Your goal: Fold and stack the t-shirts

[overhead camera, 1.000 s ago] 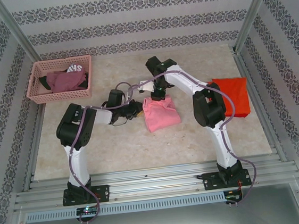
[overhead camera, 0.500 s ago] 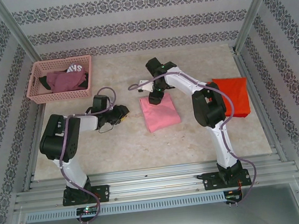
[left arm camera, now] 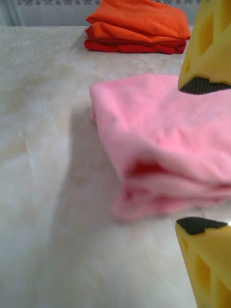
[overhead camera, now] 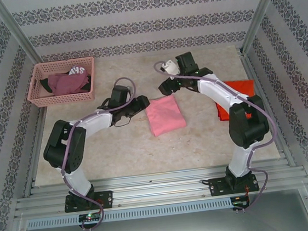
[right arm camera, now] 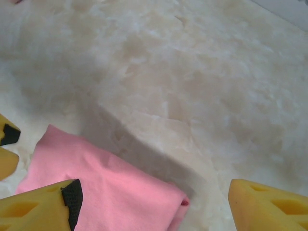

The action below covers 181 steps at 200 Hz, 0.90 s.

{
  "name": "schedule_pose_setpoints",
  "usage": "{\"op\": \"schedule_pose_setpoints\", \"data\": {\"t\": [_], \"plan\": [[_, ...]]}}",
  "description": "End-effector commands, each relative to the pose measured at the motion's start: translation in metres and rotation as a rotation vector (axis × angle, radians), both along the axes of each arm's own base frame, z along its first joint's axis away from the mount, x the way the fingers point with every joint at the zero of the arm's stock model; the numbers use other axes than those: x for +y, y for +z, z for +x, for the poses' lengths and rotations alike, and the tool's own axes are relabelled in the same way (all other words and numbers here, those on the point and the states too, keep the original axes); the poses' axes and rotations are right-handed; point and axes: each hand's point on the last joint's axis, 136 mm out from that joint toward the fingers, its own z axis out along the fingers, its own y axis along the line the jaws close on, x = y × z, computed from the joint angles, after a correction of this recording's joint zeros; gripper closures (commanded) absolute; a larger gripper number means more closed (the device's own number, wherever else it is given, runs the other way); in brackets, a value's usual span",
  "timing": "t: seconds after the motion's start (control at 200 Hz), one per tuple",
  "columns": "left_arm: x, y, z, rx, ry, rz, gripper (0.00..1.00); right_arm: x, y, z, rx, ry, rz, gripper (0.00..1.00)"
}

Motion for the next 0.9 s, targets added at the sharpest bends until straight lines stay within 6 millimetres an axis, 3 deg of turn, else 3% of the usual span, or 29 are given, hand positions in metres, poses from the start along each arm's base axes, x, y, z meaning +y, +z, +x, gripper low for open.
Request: {"op": "schedule_pose_setpoints", "data": {"t": [0.0, 0.135, 0.375, 0.619, 0.899], "plan": [[-0.012, -0.016, -0.002, 0.038, -0.047, 0.133, 0.50, -0.003, -0.023, -0.009, 0.155, -0.164, 0.151, 0.22], [-0.029, -0.033, 0.001, 0.091, -0.104, 0.147, 0.65, -0.021, -0.051, -0.018, 0.295, -0.336, 0.219, 0.25], [-0.006, -0.077, -0.007, 0.173, -0.050, 0.196, 0.70, -0.030, -0.083, -0.040, 0.514, -0.442, 0.413, 0.26], [-0.003, -0.088, -0.013, 0.183, -0.056, 0.171, 0.63, -0.011, -0.108, -0.071, 0.694, -0.351, 0.529, 0.26], [-0.009, -0.094, -0.012, 0.193, -0.071, 0.151, 0.63, 0.017, -0.117, -0.086, 0.818, -0.223, 0.602, 0.26]]}}
